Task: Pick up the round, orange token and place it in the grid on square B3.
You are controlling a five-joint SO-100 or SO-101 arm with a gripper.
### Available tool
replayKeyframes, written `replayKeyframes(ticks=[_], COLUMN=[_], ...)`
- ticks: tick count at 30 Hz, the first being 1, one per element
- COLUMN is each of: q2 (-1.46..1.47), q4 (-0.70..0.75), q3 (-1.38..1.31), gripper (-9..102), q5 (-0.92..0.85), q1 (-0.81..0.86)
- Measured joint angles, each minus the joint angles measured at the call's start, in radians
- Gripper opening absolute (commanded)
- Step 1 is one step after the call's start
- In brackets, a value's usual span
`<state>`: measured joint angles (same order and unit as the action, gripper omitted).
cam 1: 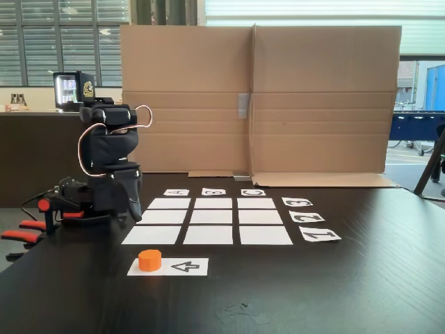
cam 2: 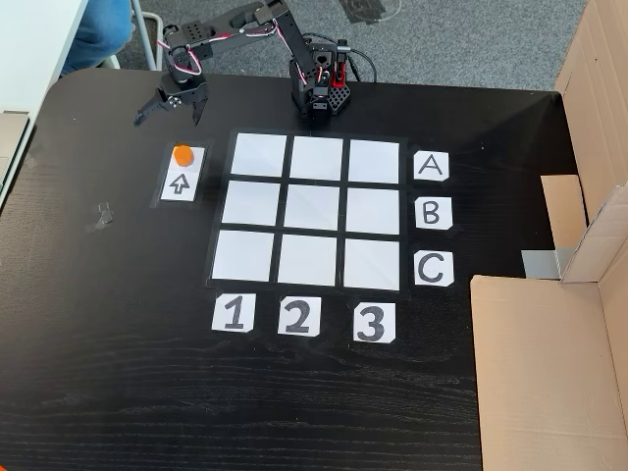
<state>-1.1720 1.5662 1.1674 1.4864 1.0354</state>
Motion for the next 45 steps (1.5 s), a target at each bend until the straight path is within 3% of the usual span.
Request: replayKeyframes(ticks=[39, 42, 45], q2=[0.310, 0.318, 0.327], q4=[-0.029, -0.037, -0.048], q3=[-0.213, -0.215, -0.215], gripper=[60, 48, 8], q5=[0.123, 0.123, 0.127], q1=[-0.130, -0.130, -0.132])
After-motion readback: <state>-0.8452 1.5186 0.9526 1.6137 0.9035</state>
